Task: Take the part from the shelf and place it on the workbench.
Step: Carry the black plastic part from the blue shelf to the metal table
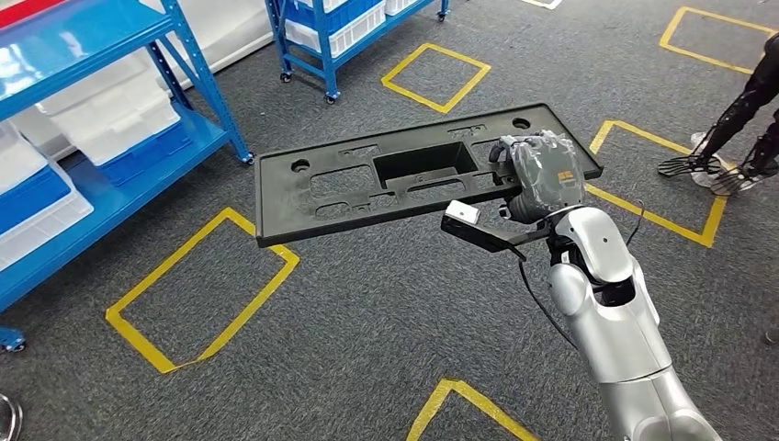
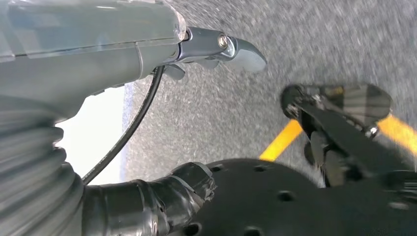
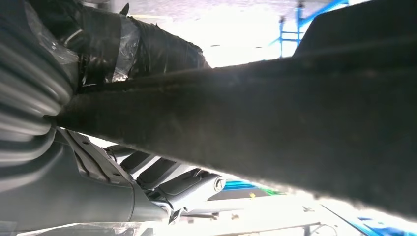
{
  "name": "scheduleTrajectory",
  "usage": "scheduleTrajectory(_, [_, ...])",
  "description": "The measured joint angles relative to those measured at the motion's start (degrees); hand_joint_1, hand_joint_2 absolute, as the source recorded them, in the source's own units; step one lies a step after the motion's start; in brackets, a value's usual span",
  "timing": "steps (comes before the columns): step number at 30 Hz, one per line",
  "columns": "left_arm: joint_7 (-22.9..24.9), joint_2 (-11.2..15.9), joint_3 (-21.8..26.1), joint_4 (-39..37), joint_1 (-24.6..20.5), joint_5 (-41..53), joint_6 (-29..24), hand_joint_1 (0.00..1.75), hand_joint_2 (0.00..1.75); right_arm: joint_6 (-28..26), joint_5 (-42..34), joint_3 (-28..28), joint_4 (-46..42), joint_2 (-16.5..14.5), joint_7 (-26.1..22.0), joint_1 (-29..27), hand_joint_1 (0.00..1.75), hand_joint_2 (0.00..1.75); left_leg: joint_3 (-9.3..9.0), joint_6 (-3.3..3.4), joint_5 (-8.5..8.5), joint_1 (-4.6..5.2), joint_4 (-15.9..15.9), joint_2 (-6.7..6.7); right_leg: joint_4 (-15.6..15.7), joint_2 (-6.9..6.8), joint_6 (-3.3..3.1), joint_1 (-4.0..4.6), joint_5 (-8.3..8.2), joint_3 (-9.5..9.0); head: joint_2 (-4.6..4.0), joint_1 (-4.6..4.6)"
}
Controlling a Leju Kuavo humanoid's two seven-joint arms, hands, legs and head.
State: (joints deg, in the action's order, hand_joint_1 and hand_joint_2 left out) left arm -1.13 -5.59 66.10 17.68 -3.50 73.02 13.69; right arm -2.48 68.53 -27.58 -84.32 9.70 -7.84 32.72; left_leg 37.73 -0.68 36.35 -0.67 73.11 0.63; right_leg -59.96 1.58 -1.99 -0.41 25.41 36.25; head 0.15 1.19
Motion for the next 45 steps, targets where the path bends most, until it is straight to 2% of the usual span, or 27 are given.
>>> scheduleTrajectory(1, [0.0, 0.0, 0.0, -0.1, 0.0, 0.1, 0.0, 0.00, 1.75, 0.2, 0.1, 0.0, -0.1, 0.1, 0.1, 0.0, 1.75, 1.75, 0.88, 0.12, -0.22, 0.01, 1.4, -0.11, -0.1, 0.76, -0.02, 0.12, 0.00, -0.01, 0.00, 0.00])
scheduleTrajectory(2, [-0.1, 0.0, 0.0, -0.2, 0.0, 0.2, -0.1, 0.00, 1.75, 0.3, 0.3, 0.0, -0.3, 0.2, 0.3, -0.1, 1.75, 1.75, 0.78, 0.32, -1.54, 0.03, 0.7, -0.21, -0.2, 1.56, -0.03, 0.21, 0.01, -0.02, 0.00, 0.00])
scheduleTrajectory(3, [-0.1, 0.1, 0.0, -0.3, 0.0, 0.3, -0.1, 0.00, 1.75, 0.4, 0.4, 0.0, -0.5, 0.4, 0.4, -0.1, 1.75, 1.75, -0.32, 0.62, -3.75, 0.07, -2.2, -0.58, -0.3, 2.36, -0.03, 0.25, 0.02, -0.05, 0.00, -0.01])
scheduleTrajectory(5, [-0.1, 0.3, 0.0, -0.3, 0.1, 0.5, -0.1, 0.00, 1.75, 0.4, 0.5, 0.0, -1.1, 0.6, 0.7, -0.1, 1.75, 1.75, -3.30, 1.31, -7.64, 0.07, -9.7, -3.39, -0.5, 3.85, 0.08, 0.17, -0.02, 0.14, 0.00, -0.02])
scheduleTrajectory(7, [-0.1, 0.6, 0.0, -0.4, 0.1, 0.6, -0.2, 0.00, 1.75, 0.4, 0.7, 0.0, -1.6, 0.8, 0.9, -0.2, 1.75, 1.75, -4.91, 1.64, -8.68, 0.17, -13.7, -5.59, -0.5, 5.19, 0.57, -0.21, -0.32, 0.71, 0.00, -0.01])
scheduleTrajectory(9, [-0.1, 0.6, 0.0, -0.6, -0.2, 0.7, -0.3, 0.00, 1.75, 0.4, 1.1, 0.1, -2.2, 1.2, 1.2, -0.7, 1.75, 1.75, -5.38, 1.80, -8.74, 0.29, -14.7, -4.78, -0.2, 6.44, 1.36, -0.53, -0.77, 1.07, 0.00, 0.02])
scheduleTrajectory(10, [-0.1, 0.7, 0.0, -0.6, -0.3, 0.8, -0.4, 0.00, 1.75, 0.5, 1.3, 0.1, -2.5, 1.5, 1.4, -1.0, 1.75, 1.75, -5.65, 1.97, -9.04, 0.22, -15.3, -4.05, -0.4, 6.02, 1.60, -0.47, -0.67, 1.19, 0.00, 0.01])
scheduleTrajectory(11, [-0.1, 0.7, -0.1, -0.6, -0.3, 0.9, -0.4, 0.00, 1.75, 0.5, 1.5, 0.2, -2.9, 1.8, 1.6, -1.2, 1.75, 1.75, -5.97, 2.22, -9.37, 0.12, -15.9, -3.24, -1.3, 4.69, 1.81, -0.28, 0.03, 1.60, 0.00, -0.02])
scheduleTrajectory(13, [0.0, 0.7, -0.1, -0.7, -0.1, 1.0, -0.5, 0.00, 1.75, 0.4, 1.9, 0.2, -3.7, 2.1, 1.9, -1.6, 1.75, 1.75, -6.37, 2.62, -9.78, 0.06, -16.7, -1.53, -6.5, 0.84, 2.11, -0.05, 3.20, 3.85, 0.00, -0.04])
scheduleTrajectory(14, [0.0, 0.7, -0.1, -0.8, 0.0, 1.1, -0.6, 0.00, 1.75, 0.4, 2.0, 0.2, -4.0, 2.2, 2.0, -1.8, 1.75, 1.75, -6.40, 2.76, -9.78, 0.12, -16.8, -0.75, -10.1, -0.38, 2.36, -0.13, 5.10, 5.49, 0.00, -0.06])
scheduleTrajectory(16, [0.0, 0.7, -0.1, -0.8, 0.1, 1.1, -0.6, 0.00, 1.75, 0.5, 2.2, 0.2, -4.4, 2.5, 2.1, -2.6, 1.75, 1.75, -6.38, 2.75, -9.62, 0.15, -16.7, 0.74, -15.0, -1.11, 2.88, -0.65, 6.81, 7.71, 0.00, -0.05])
scheduleTrajectory(17, [0.0, 0.7, -0.1, -0.8, 0.0, 1.2, -0.6, 0.00, 1.75, 0.5, 2.2, 0.2, -4.5, 2.6, 2.1, -3.0, 1.75, 1.75, -6.38, 2.65, -9.49, 0.12, -16.6, 1.47, -14.7, -1.31, 3.14, -0.94, 6.17, 7.46, 0.00, -0.06])
scheduleTrajectory(18, [0.0, 0.7, -0.1, -0.8, 0.0, 1.2, -0.6, 0.00, 1.75, 0.5, 2.3, 0.2, -4.6, 2.7, 2.1, -3.3, 1.75, 1.75, -6.38, 2.47, -9.30, 0.07, -16.4, 2.18, -12.2, -1.73, 3.40, -1.21, 4.62, 6.07, 0.00, -0.05])
scheduleTrajectory(20, [0.0, 0.8, -0.1, -1.0, 0.0, 1.2, -0.6, 0.00, 1.75, 0.5, 2.3, 0.3, -4.9, 2.9, 2.1, -3.5, 1.75, 1.75, -6.38, 1.86, -8.72, 0.08, -15.8, 3.37, -4.7, -3.70, 3.73, -1.29, 1.56, 1.88, 0.00, -0.07])
scheduleTrajectory(22, [0.0, 0.8, -0.1, -1.0, 0.0, 1.2, -0.6, 0.00, 1.75, 0.4, 2.3, 0.5, -5.4, 2.9, 2.2, -3.6, 1.75, 1.75, -6.44, 1.11, -8.16, 0.29, -15.3, 4.27, -0.7, -4.85, 3.37, -0.90, 0.64, -0.18, 0.00, -0.04])
scheduleTrajectory(24, [0.2, 0.8, -0.1, -1.0, -0.2, 1.2, -0.6, 0.00, 1.75, 0.4, 2.6, 0.6, -5.7, 2.9, 2.4, -3.8, 1.75, 1.75, -6.70, 0.50, -7.94, 0.37, -15.2, 5.17, -0.5, -4.03, 2.60, -0.52, 0.72, -0.07, 0.00, -0.01])
scheduleTrajectory(26, [0.3, 1.0, -0.1, -1.1, -0.4, 1.0, -0.5, 0.00, 1.75, 0.5, 3.4, 0.7, -6.2, 2.5, 3.0, -3.9, 1.75, 1.75, -6.57, -0.02, -7.02, 0.06, -14.4, 4.31, -0.2, -3.04, 1.80, -0.60, 0.56, -0.20, 0.00, -0.02])
scheduleTrajectory(27, [0.4, 1.1, -0.1, -1.1, -0.3, 0.9, -0.4, 0.00, 1.75, 0.7, 4.1, 0.7, -6.3, 2.0, 3.5, -3.8, 1.75, 1.75, -5.85, -0.17, -5.80, -0.11, -12.7, 3.12, -0.1, -2.54, 1.33, -0.70, 0.44, -0.28, 0.00, -0.01])
scheduleTrajectory(29, [0.4, 1.6, 0.0, -1.3, -0.1, 0.6, 0.0, 0.00, 1.75, 1.2, 5.4, 0.6, -6.4, 0.4, 4.5, -3.3, 1.75, 1.75, -2.72, -0.25, -2.27, -0.29, -6.1, 0.58, 0.1, -1.36, 0.64, -0.62, 0.34, -0.31, 0.00, 0.00])
scheduleTrajectory(31, [0.4, 2.1, 0.1, -1.5, -0.1, 0.5, 0.3, 0.00, 1.75, 1.5, 6.1, 0.4, -6.1, -1.3, 5.1, -3.0, 1.75, 1.75, 0.47, -0.23, 0.12, -0.28, 0.2, -0.08, 0.1, -0.26, 0.38, -0.33, 0.33, -0.28, 0.00, 0.02])
scheduleTrajectory(32, [0.5, 2.4, 0.1, -1.5, -0.1, 0.4, 0.3, 0.00, 1.75, 1.7, 6.3, 0.2, -5.9, -2.0, 5.2, -2.8, 1.75, 1.75, 1.42, -0.15, 0.16, -0.25, 1.8, -0.15, 0.0, 0.33, 0.34, -0.17, 0.33, -0.29, 0.00, 0.02])
scheduleTrajectory(34, [0.6, 3.0, 0.2, -1.7, -0.1, 0.4, 0.5, 0.00, 1.75, 1.8, 6.7, -0.3, -5.1, -3.4, 5.5, -2.2, 1.75, 1.75, 1.30, 0.32, -2.43, -0.10, 0.2, -0.41, -0.1, 1.76, 0.30, 0.08, 0.35, -0.35, 0.00, 0.02])
scheduleTrajectory(37, [0.7, 3.9, 0.3, -1.8, -0.1, 0.4, 0.5, 0.00, 1.75, 1.9, 7.0, -0.5, -4.1, -4.8, 5.8, -1.1, 1.75, 1.75, -2.91, 1.33, -8.32, 0.13, -10.6, -3.65, -0.4, 3.73, 0.38, 0.14, 0.38, -0.17, 0.00, 0.01])
scheduleTrajectory(39, [0.8, 4.3, 0.4, -1.9, -0.1, 0.5, 0.5, 0.00, 1.75, 1.9, 7.0, -0.5, -3.6, -5.3, 5.9, -0.7, 1.75, 1.75, -4.23, 1.58, -8.96, 0.25, -13.7, -5.05, -0.4, 4.79, 0.81, -0.01, 0.17, 0.22, 0.00, 0.01])
scheduleTrajectory(41, [0.8, 4.3, 0.5, -2.0, -0.3, 0.6, 0.4, 0.00, 1.75, 1.8, 7.0, -0.5, -3.2, -5.4, 5.9, -0.6, 1.75, 1.75, -4.59, 1.76, -9.21, 0.21, -14.5, -3.99, -0.3, 5.64, 1.44, -0.18, -0.07, 0.46, 0.00, 0.02])
scheduleTrajectory(43, [0.8, 4.3, 0.6, -2.1, -0.4, 0.5, 0.4, 0.00, 1.75, 1.7, 7.0, -0.5, -2.9, -5.4, 5.9, -0.6, 1.75, 1.75, -5.10, 2.21, -9.71, 0.03, -15.6, -2.52, -1.8, 3.79, 1.93, 0.10, 1.15, 1.20, 0.00, -0.02])
scheduleTrajectory(45, [0.8, 4.2, 0.7, -2.2, -0.3, 0.5, 0.3, 0.00, 1.75, 1.7, 7.0, -0.5, -2.9, -5.4, 5.9, -0.5, 1.75, 1.75, -5.36, 2.59, -9.93, 0.09, -16.1, -1.02, -7.4, 0.48, 2.31, 0.28, 4.41, 3.75, 0.00, -0.06])
